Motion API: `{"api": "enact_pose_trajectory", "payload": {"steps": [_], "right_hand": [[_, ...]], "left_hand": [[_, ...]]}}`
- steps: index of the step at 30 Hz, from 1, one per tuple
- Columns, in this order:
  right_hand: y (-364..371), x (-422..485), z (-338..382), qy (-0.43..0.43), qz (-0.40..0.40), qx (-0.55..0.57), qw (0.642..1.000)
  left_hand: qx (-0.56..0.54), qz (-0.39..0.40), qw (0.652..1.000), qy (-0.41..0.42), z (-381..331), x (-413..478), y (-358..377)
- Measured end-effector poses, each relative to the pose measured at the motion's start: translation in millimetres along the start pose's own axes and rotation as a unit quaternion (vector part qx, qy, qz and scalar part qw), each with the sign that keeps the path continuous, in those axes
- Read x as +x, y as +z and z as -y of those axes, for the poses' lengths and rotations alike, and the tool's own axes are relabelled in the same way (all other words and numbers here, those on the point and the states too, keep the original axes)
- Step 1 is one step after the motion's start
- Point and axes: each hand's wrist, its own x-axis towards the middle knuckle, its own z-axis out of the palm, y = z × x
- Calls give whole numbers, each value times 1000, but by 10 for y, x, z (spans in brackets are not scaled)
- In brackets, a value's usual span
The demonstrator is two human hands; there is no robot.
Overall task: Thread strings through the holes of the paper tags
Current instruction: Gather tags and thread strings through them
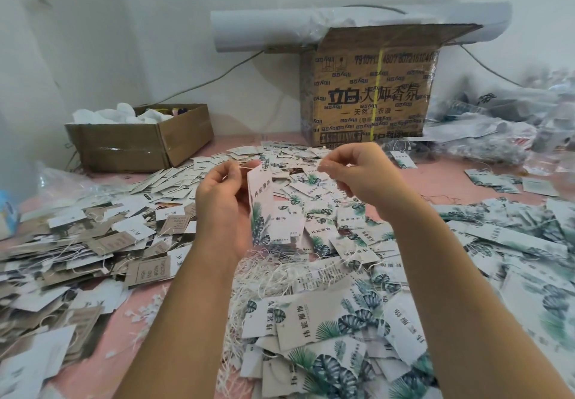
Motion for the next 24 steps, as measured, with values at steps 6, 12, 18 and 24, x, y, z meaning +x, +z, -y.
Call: {"api": "enact_pose_trajectory", "payload": {"steps": [6, 12, 18, 24], "right_hand": [[-22, 27, -98, 28, -18, 18, 999], [-62, 36, -139, 12, -69, 115, 991], [-27, 26, -87, -19, -52, 171, 984], [56, 9, -13, -48, -19, 209, 977]], "left_hand": [[3, -31, 999, 11, -9, 54, -63], [41, -45, 997, 39, -6, 76, -100], [141, 0, 989, 42, 45, 64, -108], [217, 57, 972, 69, 81, 30, -90]]}}
